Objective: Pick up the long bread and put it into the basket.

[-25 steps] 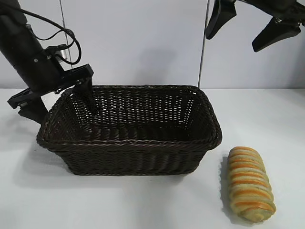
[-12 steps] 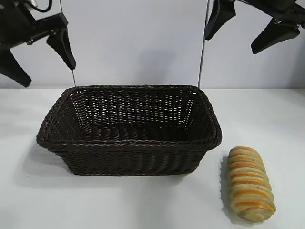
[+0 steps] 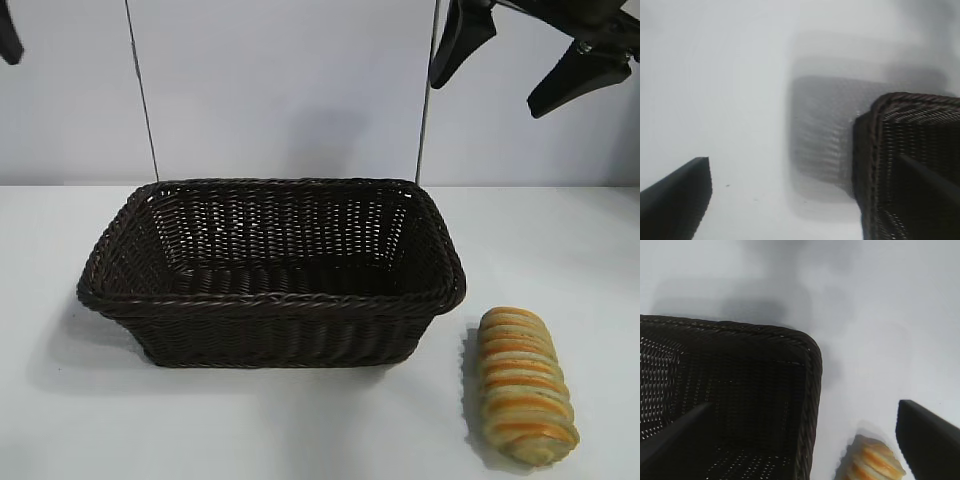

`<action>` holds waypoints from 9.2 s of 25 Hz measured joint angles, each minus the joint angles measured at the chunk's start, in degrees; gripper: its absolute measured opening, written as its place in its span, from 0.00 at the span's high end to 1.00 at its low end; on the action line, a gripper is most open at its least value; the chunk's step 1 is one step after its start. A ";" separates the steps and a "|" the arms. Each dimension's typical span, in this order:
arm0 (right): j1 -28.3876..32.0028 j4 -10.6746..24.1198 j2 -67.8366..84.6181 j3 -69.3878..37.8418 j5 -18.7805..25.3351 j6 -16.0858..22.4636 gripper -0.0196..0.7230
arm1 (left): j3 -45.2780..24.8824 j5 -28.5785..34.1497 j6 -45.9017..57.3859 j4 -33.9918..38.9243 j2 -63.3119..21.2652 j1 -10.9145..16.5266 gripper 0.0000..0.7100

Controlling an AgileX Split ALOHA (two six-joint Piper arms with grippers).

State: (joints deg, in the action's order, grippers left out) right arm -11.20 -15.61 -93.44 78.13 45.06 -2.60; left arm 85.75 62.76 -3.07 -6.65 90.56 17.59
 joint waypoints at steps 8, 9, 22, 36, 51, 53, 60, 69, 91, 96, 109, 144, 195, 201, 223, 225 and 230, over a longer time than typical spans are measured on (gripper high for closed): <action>0.00 0.00 0.00 0.00 0.51 0.00 0.04 | 0.00 1.85 -2.77 -2.30 -12.71 3.12 0.02; 0.00 0.00 0.00 0.00 0.51 0.00 0.04 | 0.00 2.05 -2.97 -3.06 -15.40 3.12 0.02; 0.00 0.00 0.00 0.00 0.53 0.00 0.04 | -0.62 5.47 -7.72 -1.50 -47.66 -7.44 0.02; 0.00 0.00 0.00 0.00 0.51 0.00 0.04 | -39.54 6.25 -7.79 -3.81 -84.30 -8.60 0.02; 0.00 4.09 1.73 0.00 7.59 1.24 0.04 | -54.16 5.71 -7.79 -4.17 -91.31 -8.60 0.03; 0.00 7.04 4.21 0.00 9.78 2.60 0.04 | -56.30 5.32 -7.79 -4.17 -91.31 -8.60 0.03; 0.00 18.39 15.87 -2.57 16.12 8.66 0.04 | -57.85 3.02 -7.79 -4.60 -91.31 -8.60 0.03; 0.00 20.94 28.28 -25.79 10.69 13.44 0.04 | -57.95 2.85 -7.74 -4.57 -91.31 -10.57 0.03; 0.00 14.51 23.57 -50.53 -24.82 17.92 0.04 | -57.95 2.83 -7.74 -4.57 -91.31 -15.34 0.03; 0.00 13.00 15.09 -50.53 -29.20 17.94 0.04 | -57.95 2.83 -7.74 -4.57 -91.31 -15.34 0.03; -7.03 10.38 9.08 -50.39 -36.55 18.22 0.06 | -57.95 2.83 -7.74 -4.57 -91.31 -15.34 0.03; -7.03 10.94 8.47 -31.95 -15.34 19.28 0.88 | -57.95 2.46 -7.74 -4.57 -91.31 -15.34 0.03; -19.63 -4.24 -21.00 0.09 -13.38 -66.33 0.90 | -57.95 2.46 -7.74 -4.57 -91.31 -15.34 0.03; -19.63 -3.87 -21.50 0.19 -15.05 -64.99 0.87 | -57.95 2.46 -7.74 -4.57 -91.31 -15.34 0.03; -18.17 2.51 -12.38 8.60 -6.16 -25.39 0.06 | -57.95 2.46 -7.74 -4.57 -91.31 -15.34 0.03; -16.58 5.81 -12.38 11.63 -1.18 -16.06 0.05 | -57.95 2.46 -7.74 -4.57 -91.31 -15.34 0.03; -11.79 15.07 -12.34 19.89 10.72 1.97 0.04 | -57.95 2.46 -7.74 -4.57 -91.31 -15.34 0.03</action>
State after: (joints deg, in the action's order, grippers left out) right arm -22.99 -0.54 -105.78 98.02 55.79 -0.63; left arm 27.80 65.22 -10.81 -11.21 -0.75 2.25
